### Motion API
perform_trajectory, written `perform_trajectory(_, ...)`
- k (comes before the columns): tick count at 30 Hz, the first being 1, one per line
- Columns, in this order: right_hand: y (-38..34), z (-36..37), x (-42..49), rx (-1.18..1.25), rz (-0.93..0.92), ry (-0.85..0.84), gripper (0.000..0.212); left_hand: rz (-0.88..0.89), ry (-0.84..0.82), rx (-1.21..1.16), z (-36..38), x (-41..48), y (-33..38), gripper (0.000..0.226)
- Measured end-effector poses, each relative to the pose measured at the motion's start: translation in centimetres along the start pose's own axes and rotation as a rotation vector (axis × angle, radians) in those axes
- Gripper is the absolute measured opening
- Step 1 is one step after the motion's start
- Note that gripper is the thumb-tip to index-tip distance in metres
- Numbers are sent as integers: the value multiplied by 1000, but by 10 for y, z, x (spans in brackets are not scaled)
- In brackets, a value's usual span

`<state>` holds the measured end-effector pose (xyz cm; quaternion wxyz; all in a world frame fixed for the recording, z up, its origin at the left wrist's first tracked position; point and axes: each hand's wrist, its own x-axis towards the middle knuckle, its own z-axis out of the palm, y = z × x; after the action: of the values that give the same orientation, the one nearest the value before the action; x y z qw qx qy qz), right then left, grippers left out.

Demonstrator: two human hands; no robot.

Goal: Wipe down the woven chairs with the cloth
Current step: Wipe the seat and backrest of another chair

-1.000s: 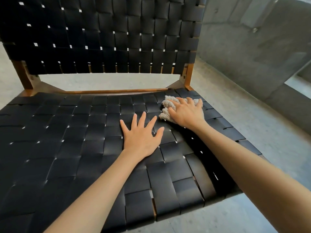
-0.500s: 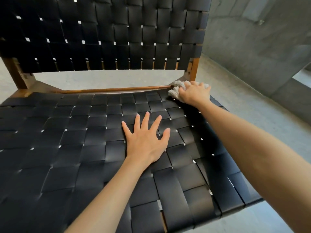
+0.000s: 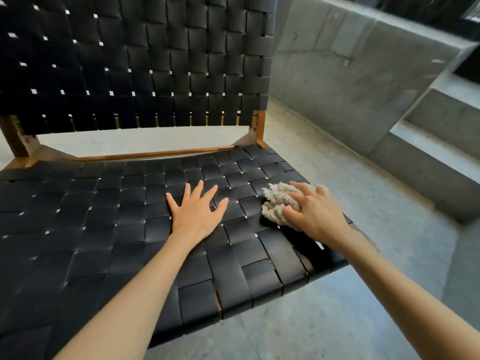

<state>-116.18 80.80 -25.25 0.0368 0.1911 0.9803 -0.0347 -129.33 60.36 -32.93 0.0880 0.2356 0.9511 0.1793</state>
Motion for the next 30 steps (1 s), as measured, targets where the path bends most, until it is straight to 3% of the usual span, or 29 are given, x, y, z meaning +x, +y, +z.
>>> perform_trajectory(4,4,-2,-32,8,16,7,46,0,-41,-121,-14,-11,-3,53)
perform_trajectory(9,-22,-7,-54,85,-29,74,56,138,-208,-91,-44,-51,-23,50)
perform_trajectory(16,-147,22,-75,153,-277,15,70,51,9,49,-111,-109,-104,43)
perform_trajectory(20,-234,32,-84,209,-420,-27,62,-57,124,97,-145,-146,-171,42)
perform_trajectory(25,-342,40,-111,322,-562,29,46,-216,138,85,-162,-190,-234,42)
perform_trajectory(30,-408,41,-117,326,-570,58,46,-338,170,-6,-163,-215,-252,44)
